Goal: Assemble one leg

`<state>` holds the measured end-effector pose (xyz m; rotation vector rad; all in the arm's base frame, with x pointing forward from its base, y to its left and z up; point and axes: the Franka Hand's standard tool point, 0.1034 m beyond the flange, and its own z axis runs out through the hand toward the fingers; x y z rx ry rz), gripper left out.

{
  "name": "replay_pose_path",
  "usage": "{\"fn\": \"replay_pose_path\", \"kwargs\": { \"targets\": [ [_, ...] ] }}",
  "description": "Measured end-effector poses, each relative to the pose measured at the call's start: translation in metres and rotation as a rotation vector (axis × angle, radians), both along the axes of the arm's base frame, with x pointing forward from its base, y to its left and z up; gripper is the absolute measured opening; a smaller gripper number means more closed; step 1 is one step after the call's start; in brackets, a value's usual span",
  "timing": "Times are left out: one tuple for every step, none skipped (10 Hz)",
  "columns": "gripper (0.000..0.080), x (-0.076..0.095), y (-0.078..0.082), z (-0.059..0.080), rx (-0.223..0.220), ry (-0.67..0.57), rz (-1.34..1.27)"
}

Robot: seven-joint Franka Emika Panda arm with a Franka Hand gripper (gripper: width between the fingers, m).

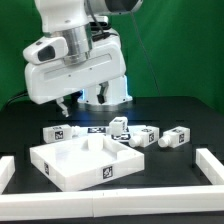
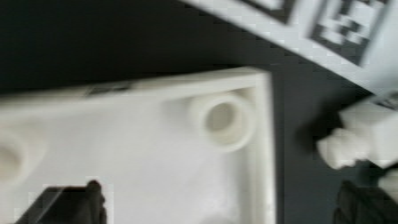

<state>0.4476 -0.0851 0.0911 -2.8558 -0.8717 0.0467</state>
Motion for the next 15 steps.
{"fn": "replay_pose_path", "kwargs": {
  "targets": [
    [0.0649, 0.01, -0.005, 0.002, -0.02, -0.053, 0.099],
    [0.0649, 0.015, -0.006, 0.004, -0.041, -0.092, 0.165],
    [0.0649, 0.012, -0.006, 0.002, -0.035, -0.082, 0.179],
    [0.0649, 0.012, -0.006, 0.002, -0.035, -0.081, 0.174],
    [0.0649, 0.011, -0.006, 0.002, -0.035, -0.081, 0.174],
    [0.0649, 0.013, -0.007, 0.001, -0.039, -0.078, 0.167],
    [0.0649, 0.03, -0.015, 0.001, -0.063, -0.068, 0.138],
    [0.0649, 0.052, -0.023, -0.002, -0.077, -0.058, 0.105],
    [0.0649, 0.066, -0.03, -0.009, -0.086, -0.066, 0.093],
    [0.0649, 0.073, -0.041, -0.019, -0.096, -0.065, 0.087],
    [0.0649, 0.077, -0.051, -0.025, -0.1, -0.063, 0.1],
    [0.0649, 0.077, -0.049, -0.024, -0.099, -0.064, 0.099],
    [0.0649, 0.076, -0.049, -0.024, -0.099, -0.063, 0.1],
    [0.0649, 0.076, -0.049, -0.024, -0.099, -0.062, 0.099],
    [0.0649, 0.076, -0.049, -0.025, -0.099, -0.062, 0.099]
  ]
}}
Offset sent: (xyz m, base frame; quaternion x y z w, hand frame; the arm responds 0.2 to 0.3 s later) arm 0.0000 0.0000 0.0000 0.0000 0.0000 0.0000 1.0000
